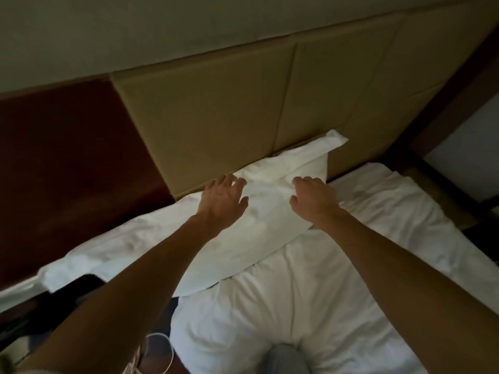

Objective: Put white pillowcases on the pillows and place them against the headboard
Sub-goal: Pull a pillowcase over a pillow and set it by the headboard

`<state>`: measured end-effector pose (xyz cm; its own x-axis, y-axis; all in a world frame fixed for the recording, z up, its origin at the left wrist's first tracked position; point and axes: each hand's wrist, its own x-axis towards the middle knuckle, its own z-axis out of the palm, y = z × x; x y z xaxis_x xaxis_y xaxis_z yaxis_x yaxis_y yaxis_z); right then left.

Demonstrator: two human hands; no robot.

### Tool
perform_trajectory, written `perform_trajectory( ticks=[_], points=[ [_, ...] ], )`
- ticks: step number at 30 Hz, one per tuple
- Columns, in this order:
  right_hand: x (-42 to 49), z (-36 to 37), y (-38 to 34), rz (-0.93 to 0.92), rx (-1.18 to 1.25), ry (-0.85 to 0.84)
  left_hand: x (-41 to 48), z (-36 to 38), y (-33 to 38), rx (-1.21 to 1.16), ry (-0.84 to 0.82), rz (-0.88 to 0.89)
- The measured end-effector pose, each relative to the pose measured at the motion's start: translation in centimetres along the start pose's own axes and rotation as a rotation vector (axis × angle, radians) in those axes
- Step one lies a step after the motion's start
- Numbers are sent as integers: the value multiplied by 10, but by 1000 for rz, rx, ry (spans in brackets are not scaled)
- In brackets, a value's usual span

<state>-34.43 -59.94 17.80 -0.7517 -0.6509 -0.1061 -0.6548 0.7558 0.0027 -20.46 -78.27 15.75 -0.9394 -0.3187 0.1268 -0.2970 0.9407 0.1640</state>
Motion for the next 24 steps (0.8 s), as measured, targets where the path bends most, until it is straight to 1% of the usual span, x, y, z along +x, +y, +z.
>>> perform_trajectory(
  ticks=[3, 4, 5, 6, 8, 10, 12, 14, 16, 20, 22, 24],
  points=[
    [26, 4, 37, 181, 196, 44, 34, 12, 25, 17, -16, 37],
    [35, 4, 49, 231, 240, 72, 45, 16, 33, 20, -26, 49],
    [44, 3, 61, 244, 225, 143, 56, 20, 39, 20, -31, 59],
    [53, 3, 74, 217, 151, 245, 66, 24, 46, 21, -27, 72],
    [73, -1, 98, 73, -9, 436, 88, 30, 61, 42, -6, 108],
    [96, -5, 115, -129, -25, 532, 111, 35, 75, 46, 29, 126],
    [117, -7, 125, -255, -3, 515, 134, 38, 89, -2, 59, 118],
    [132, -5, 137, -275, -47, 428, 155, 41, 100, -35, 45, 96],
    [137, -2, 152, -277, -114, 355, 175, 46, 108, -16, -2, 68],
    [138, 3, 181, -361, -196, 282, 199, 53, 113, 27, -116, 16],
    [141, 6, 187, -379, -102, 235, 205, 57, 112, 19, -126, 14],
    [146, 10, 190, -354, 13, 192, 208, 60, 114, -5, -108, 9]
  ],
)
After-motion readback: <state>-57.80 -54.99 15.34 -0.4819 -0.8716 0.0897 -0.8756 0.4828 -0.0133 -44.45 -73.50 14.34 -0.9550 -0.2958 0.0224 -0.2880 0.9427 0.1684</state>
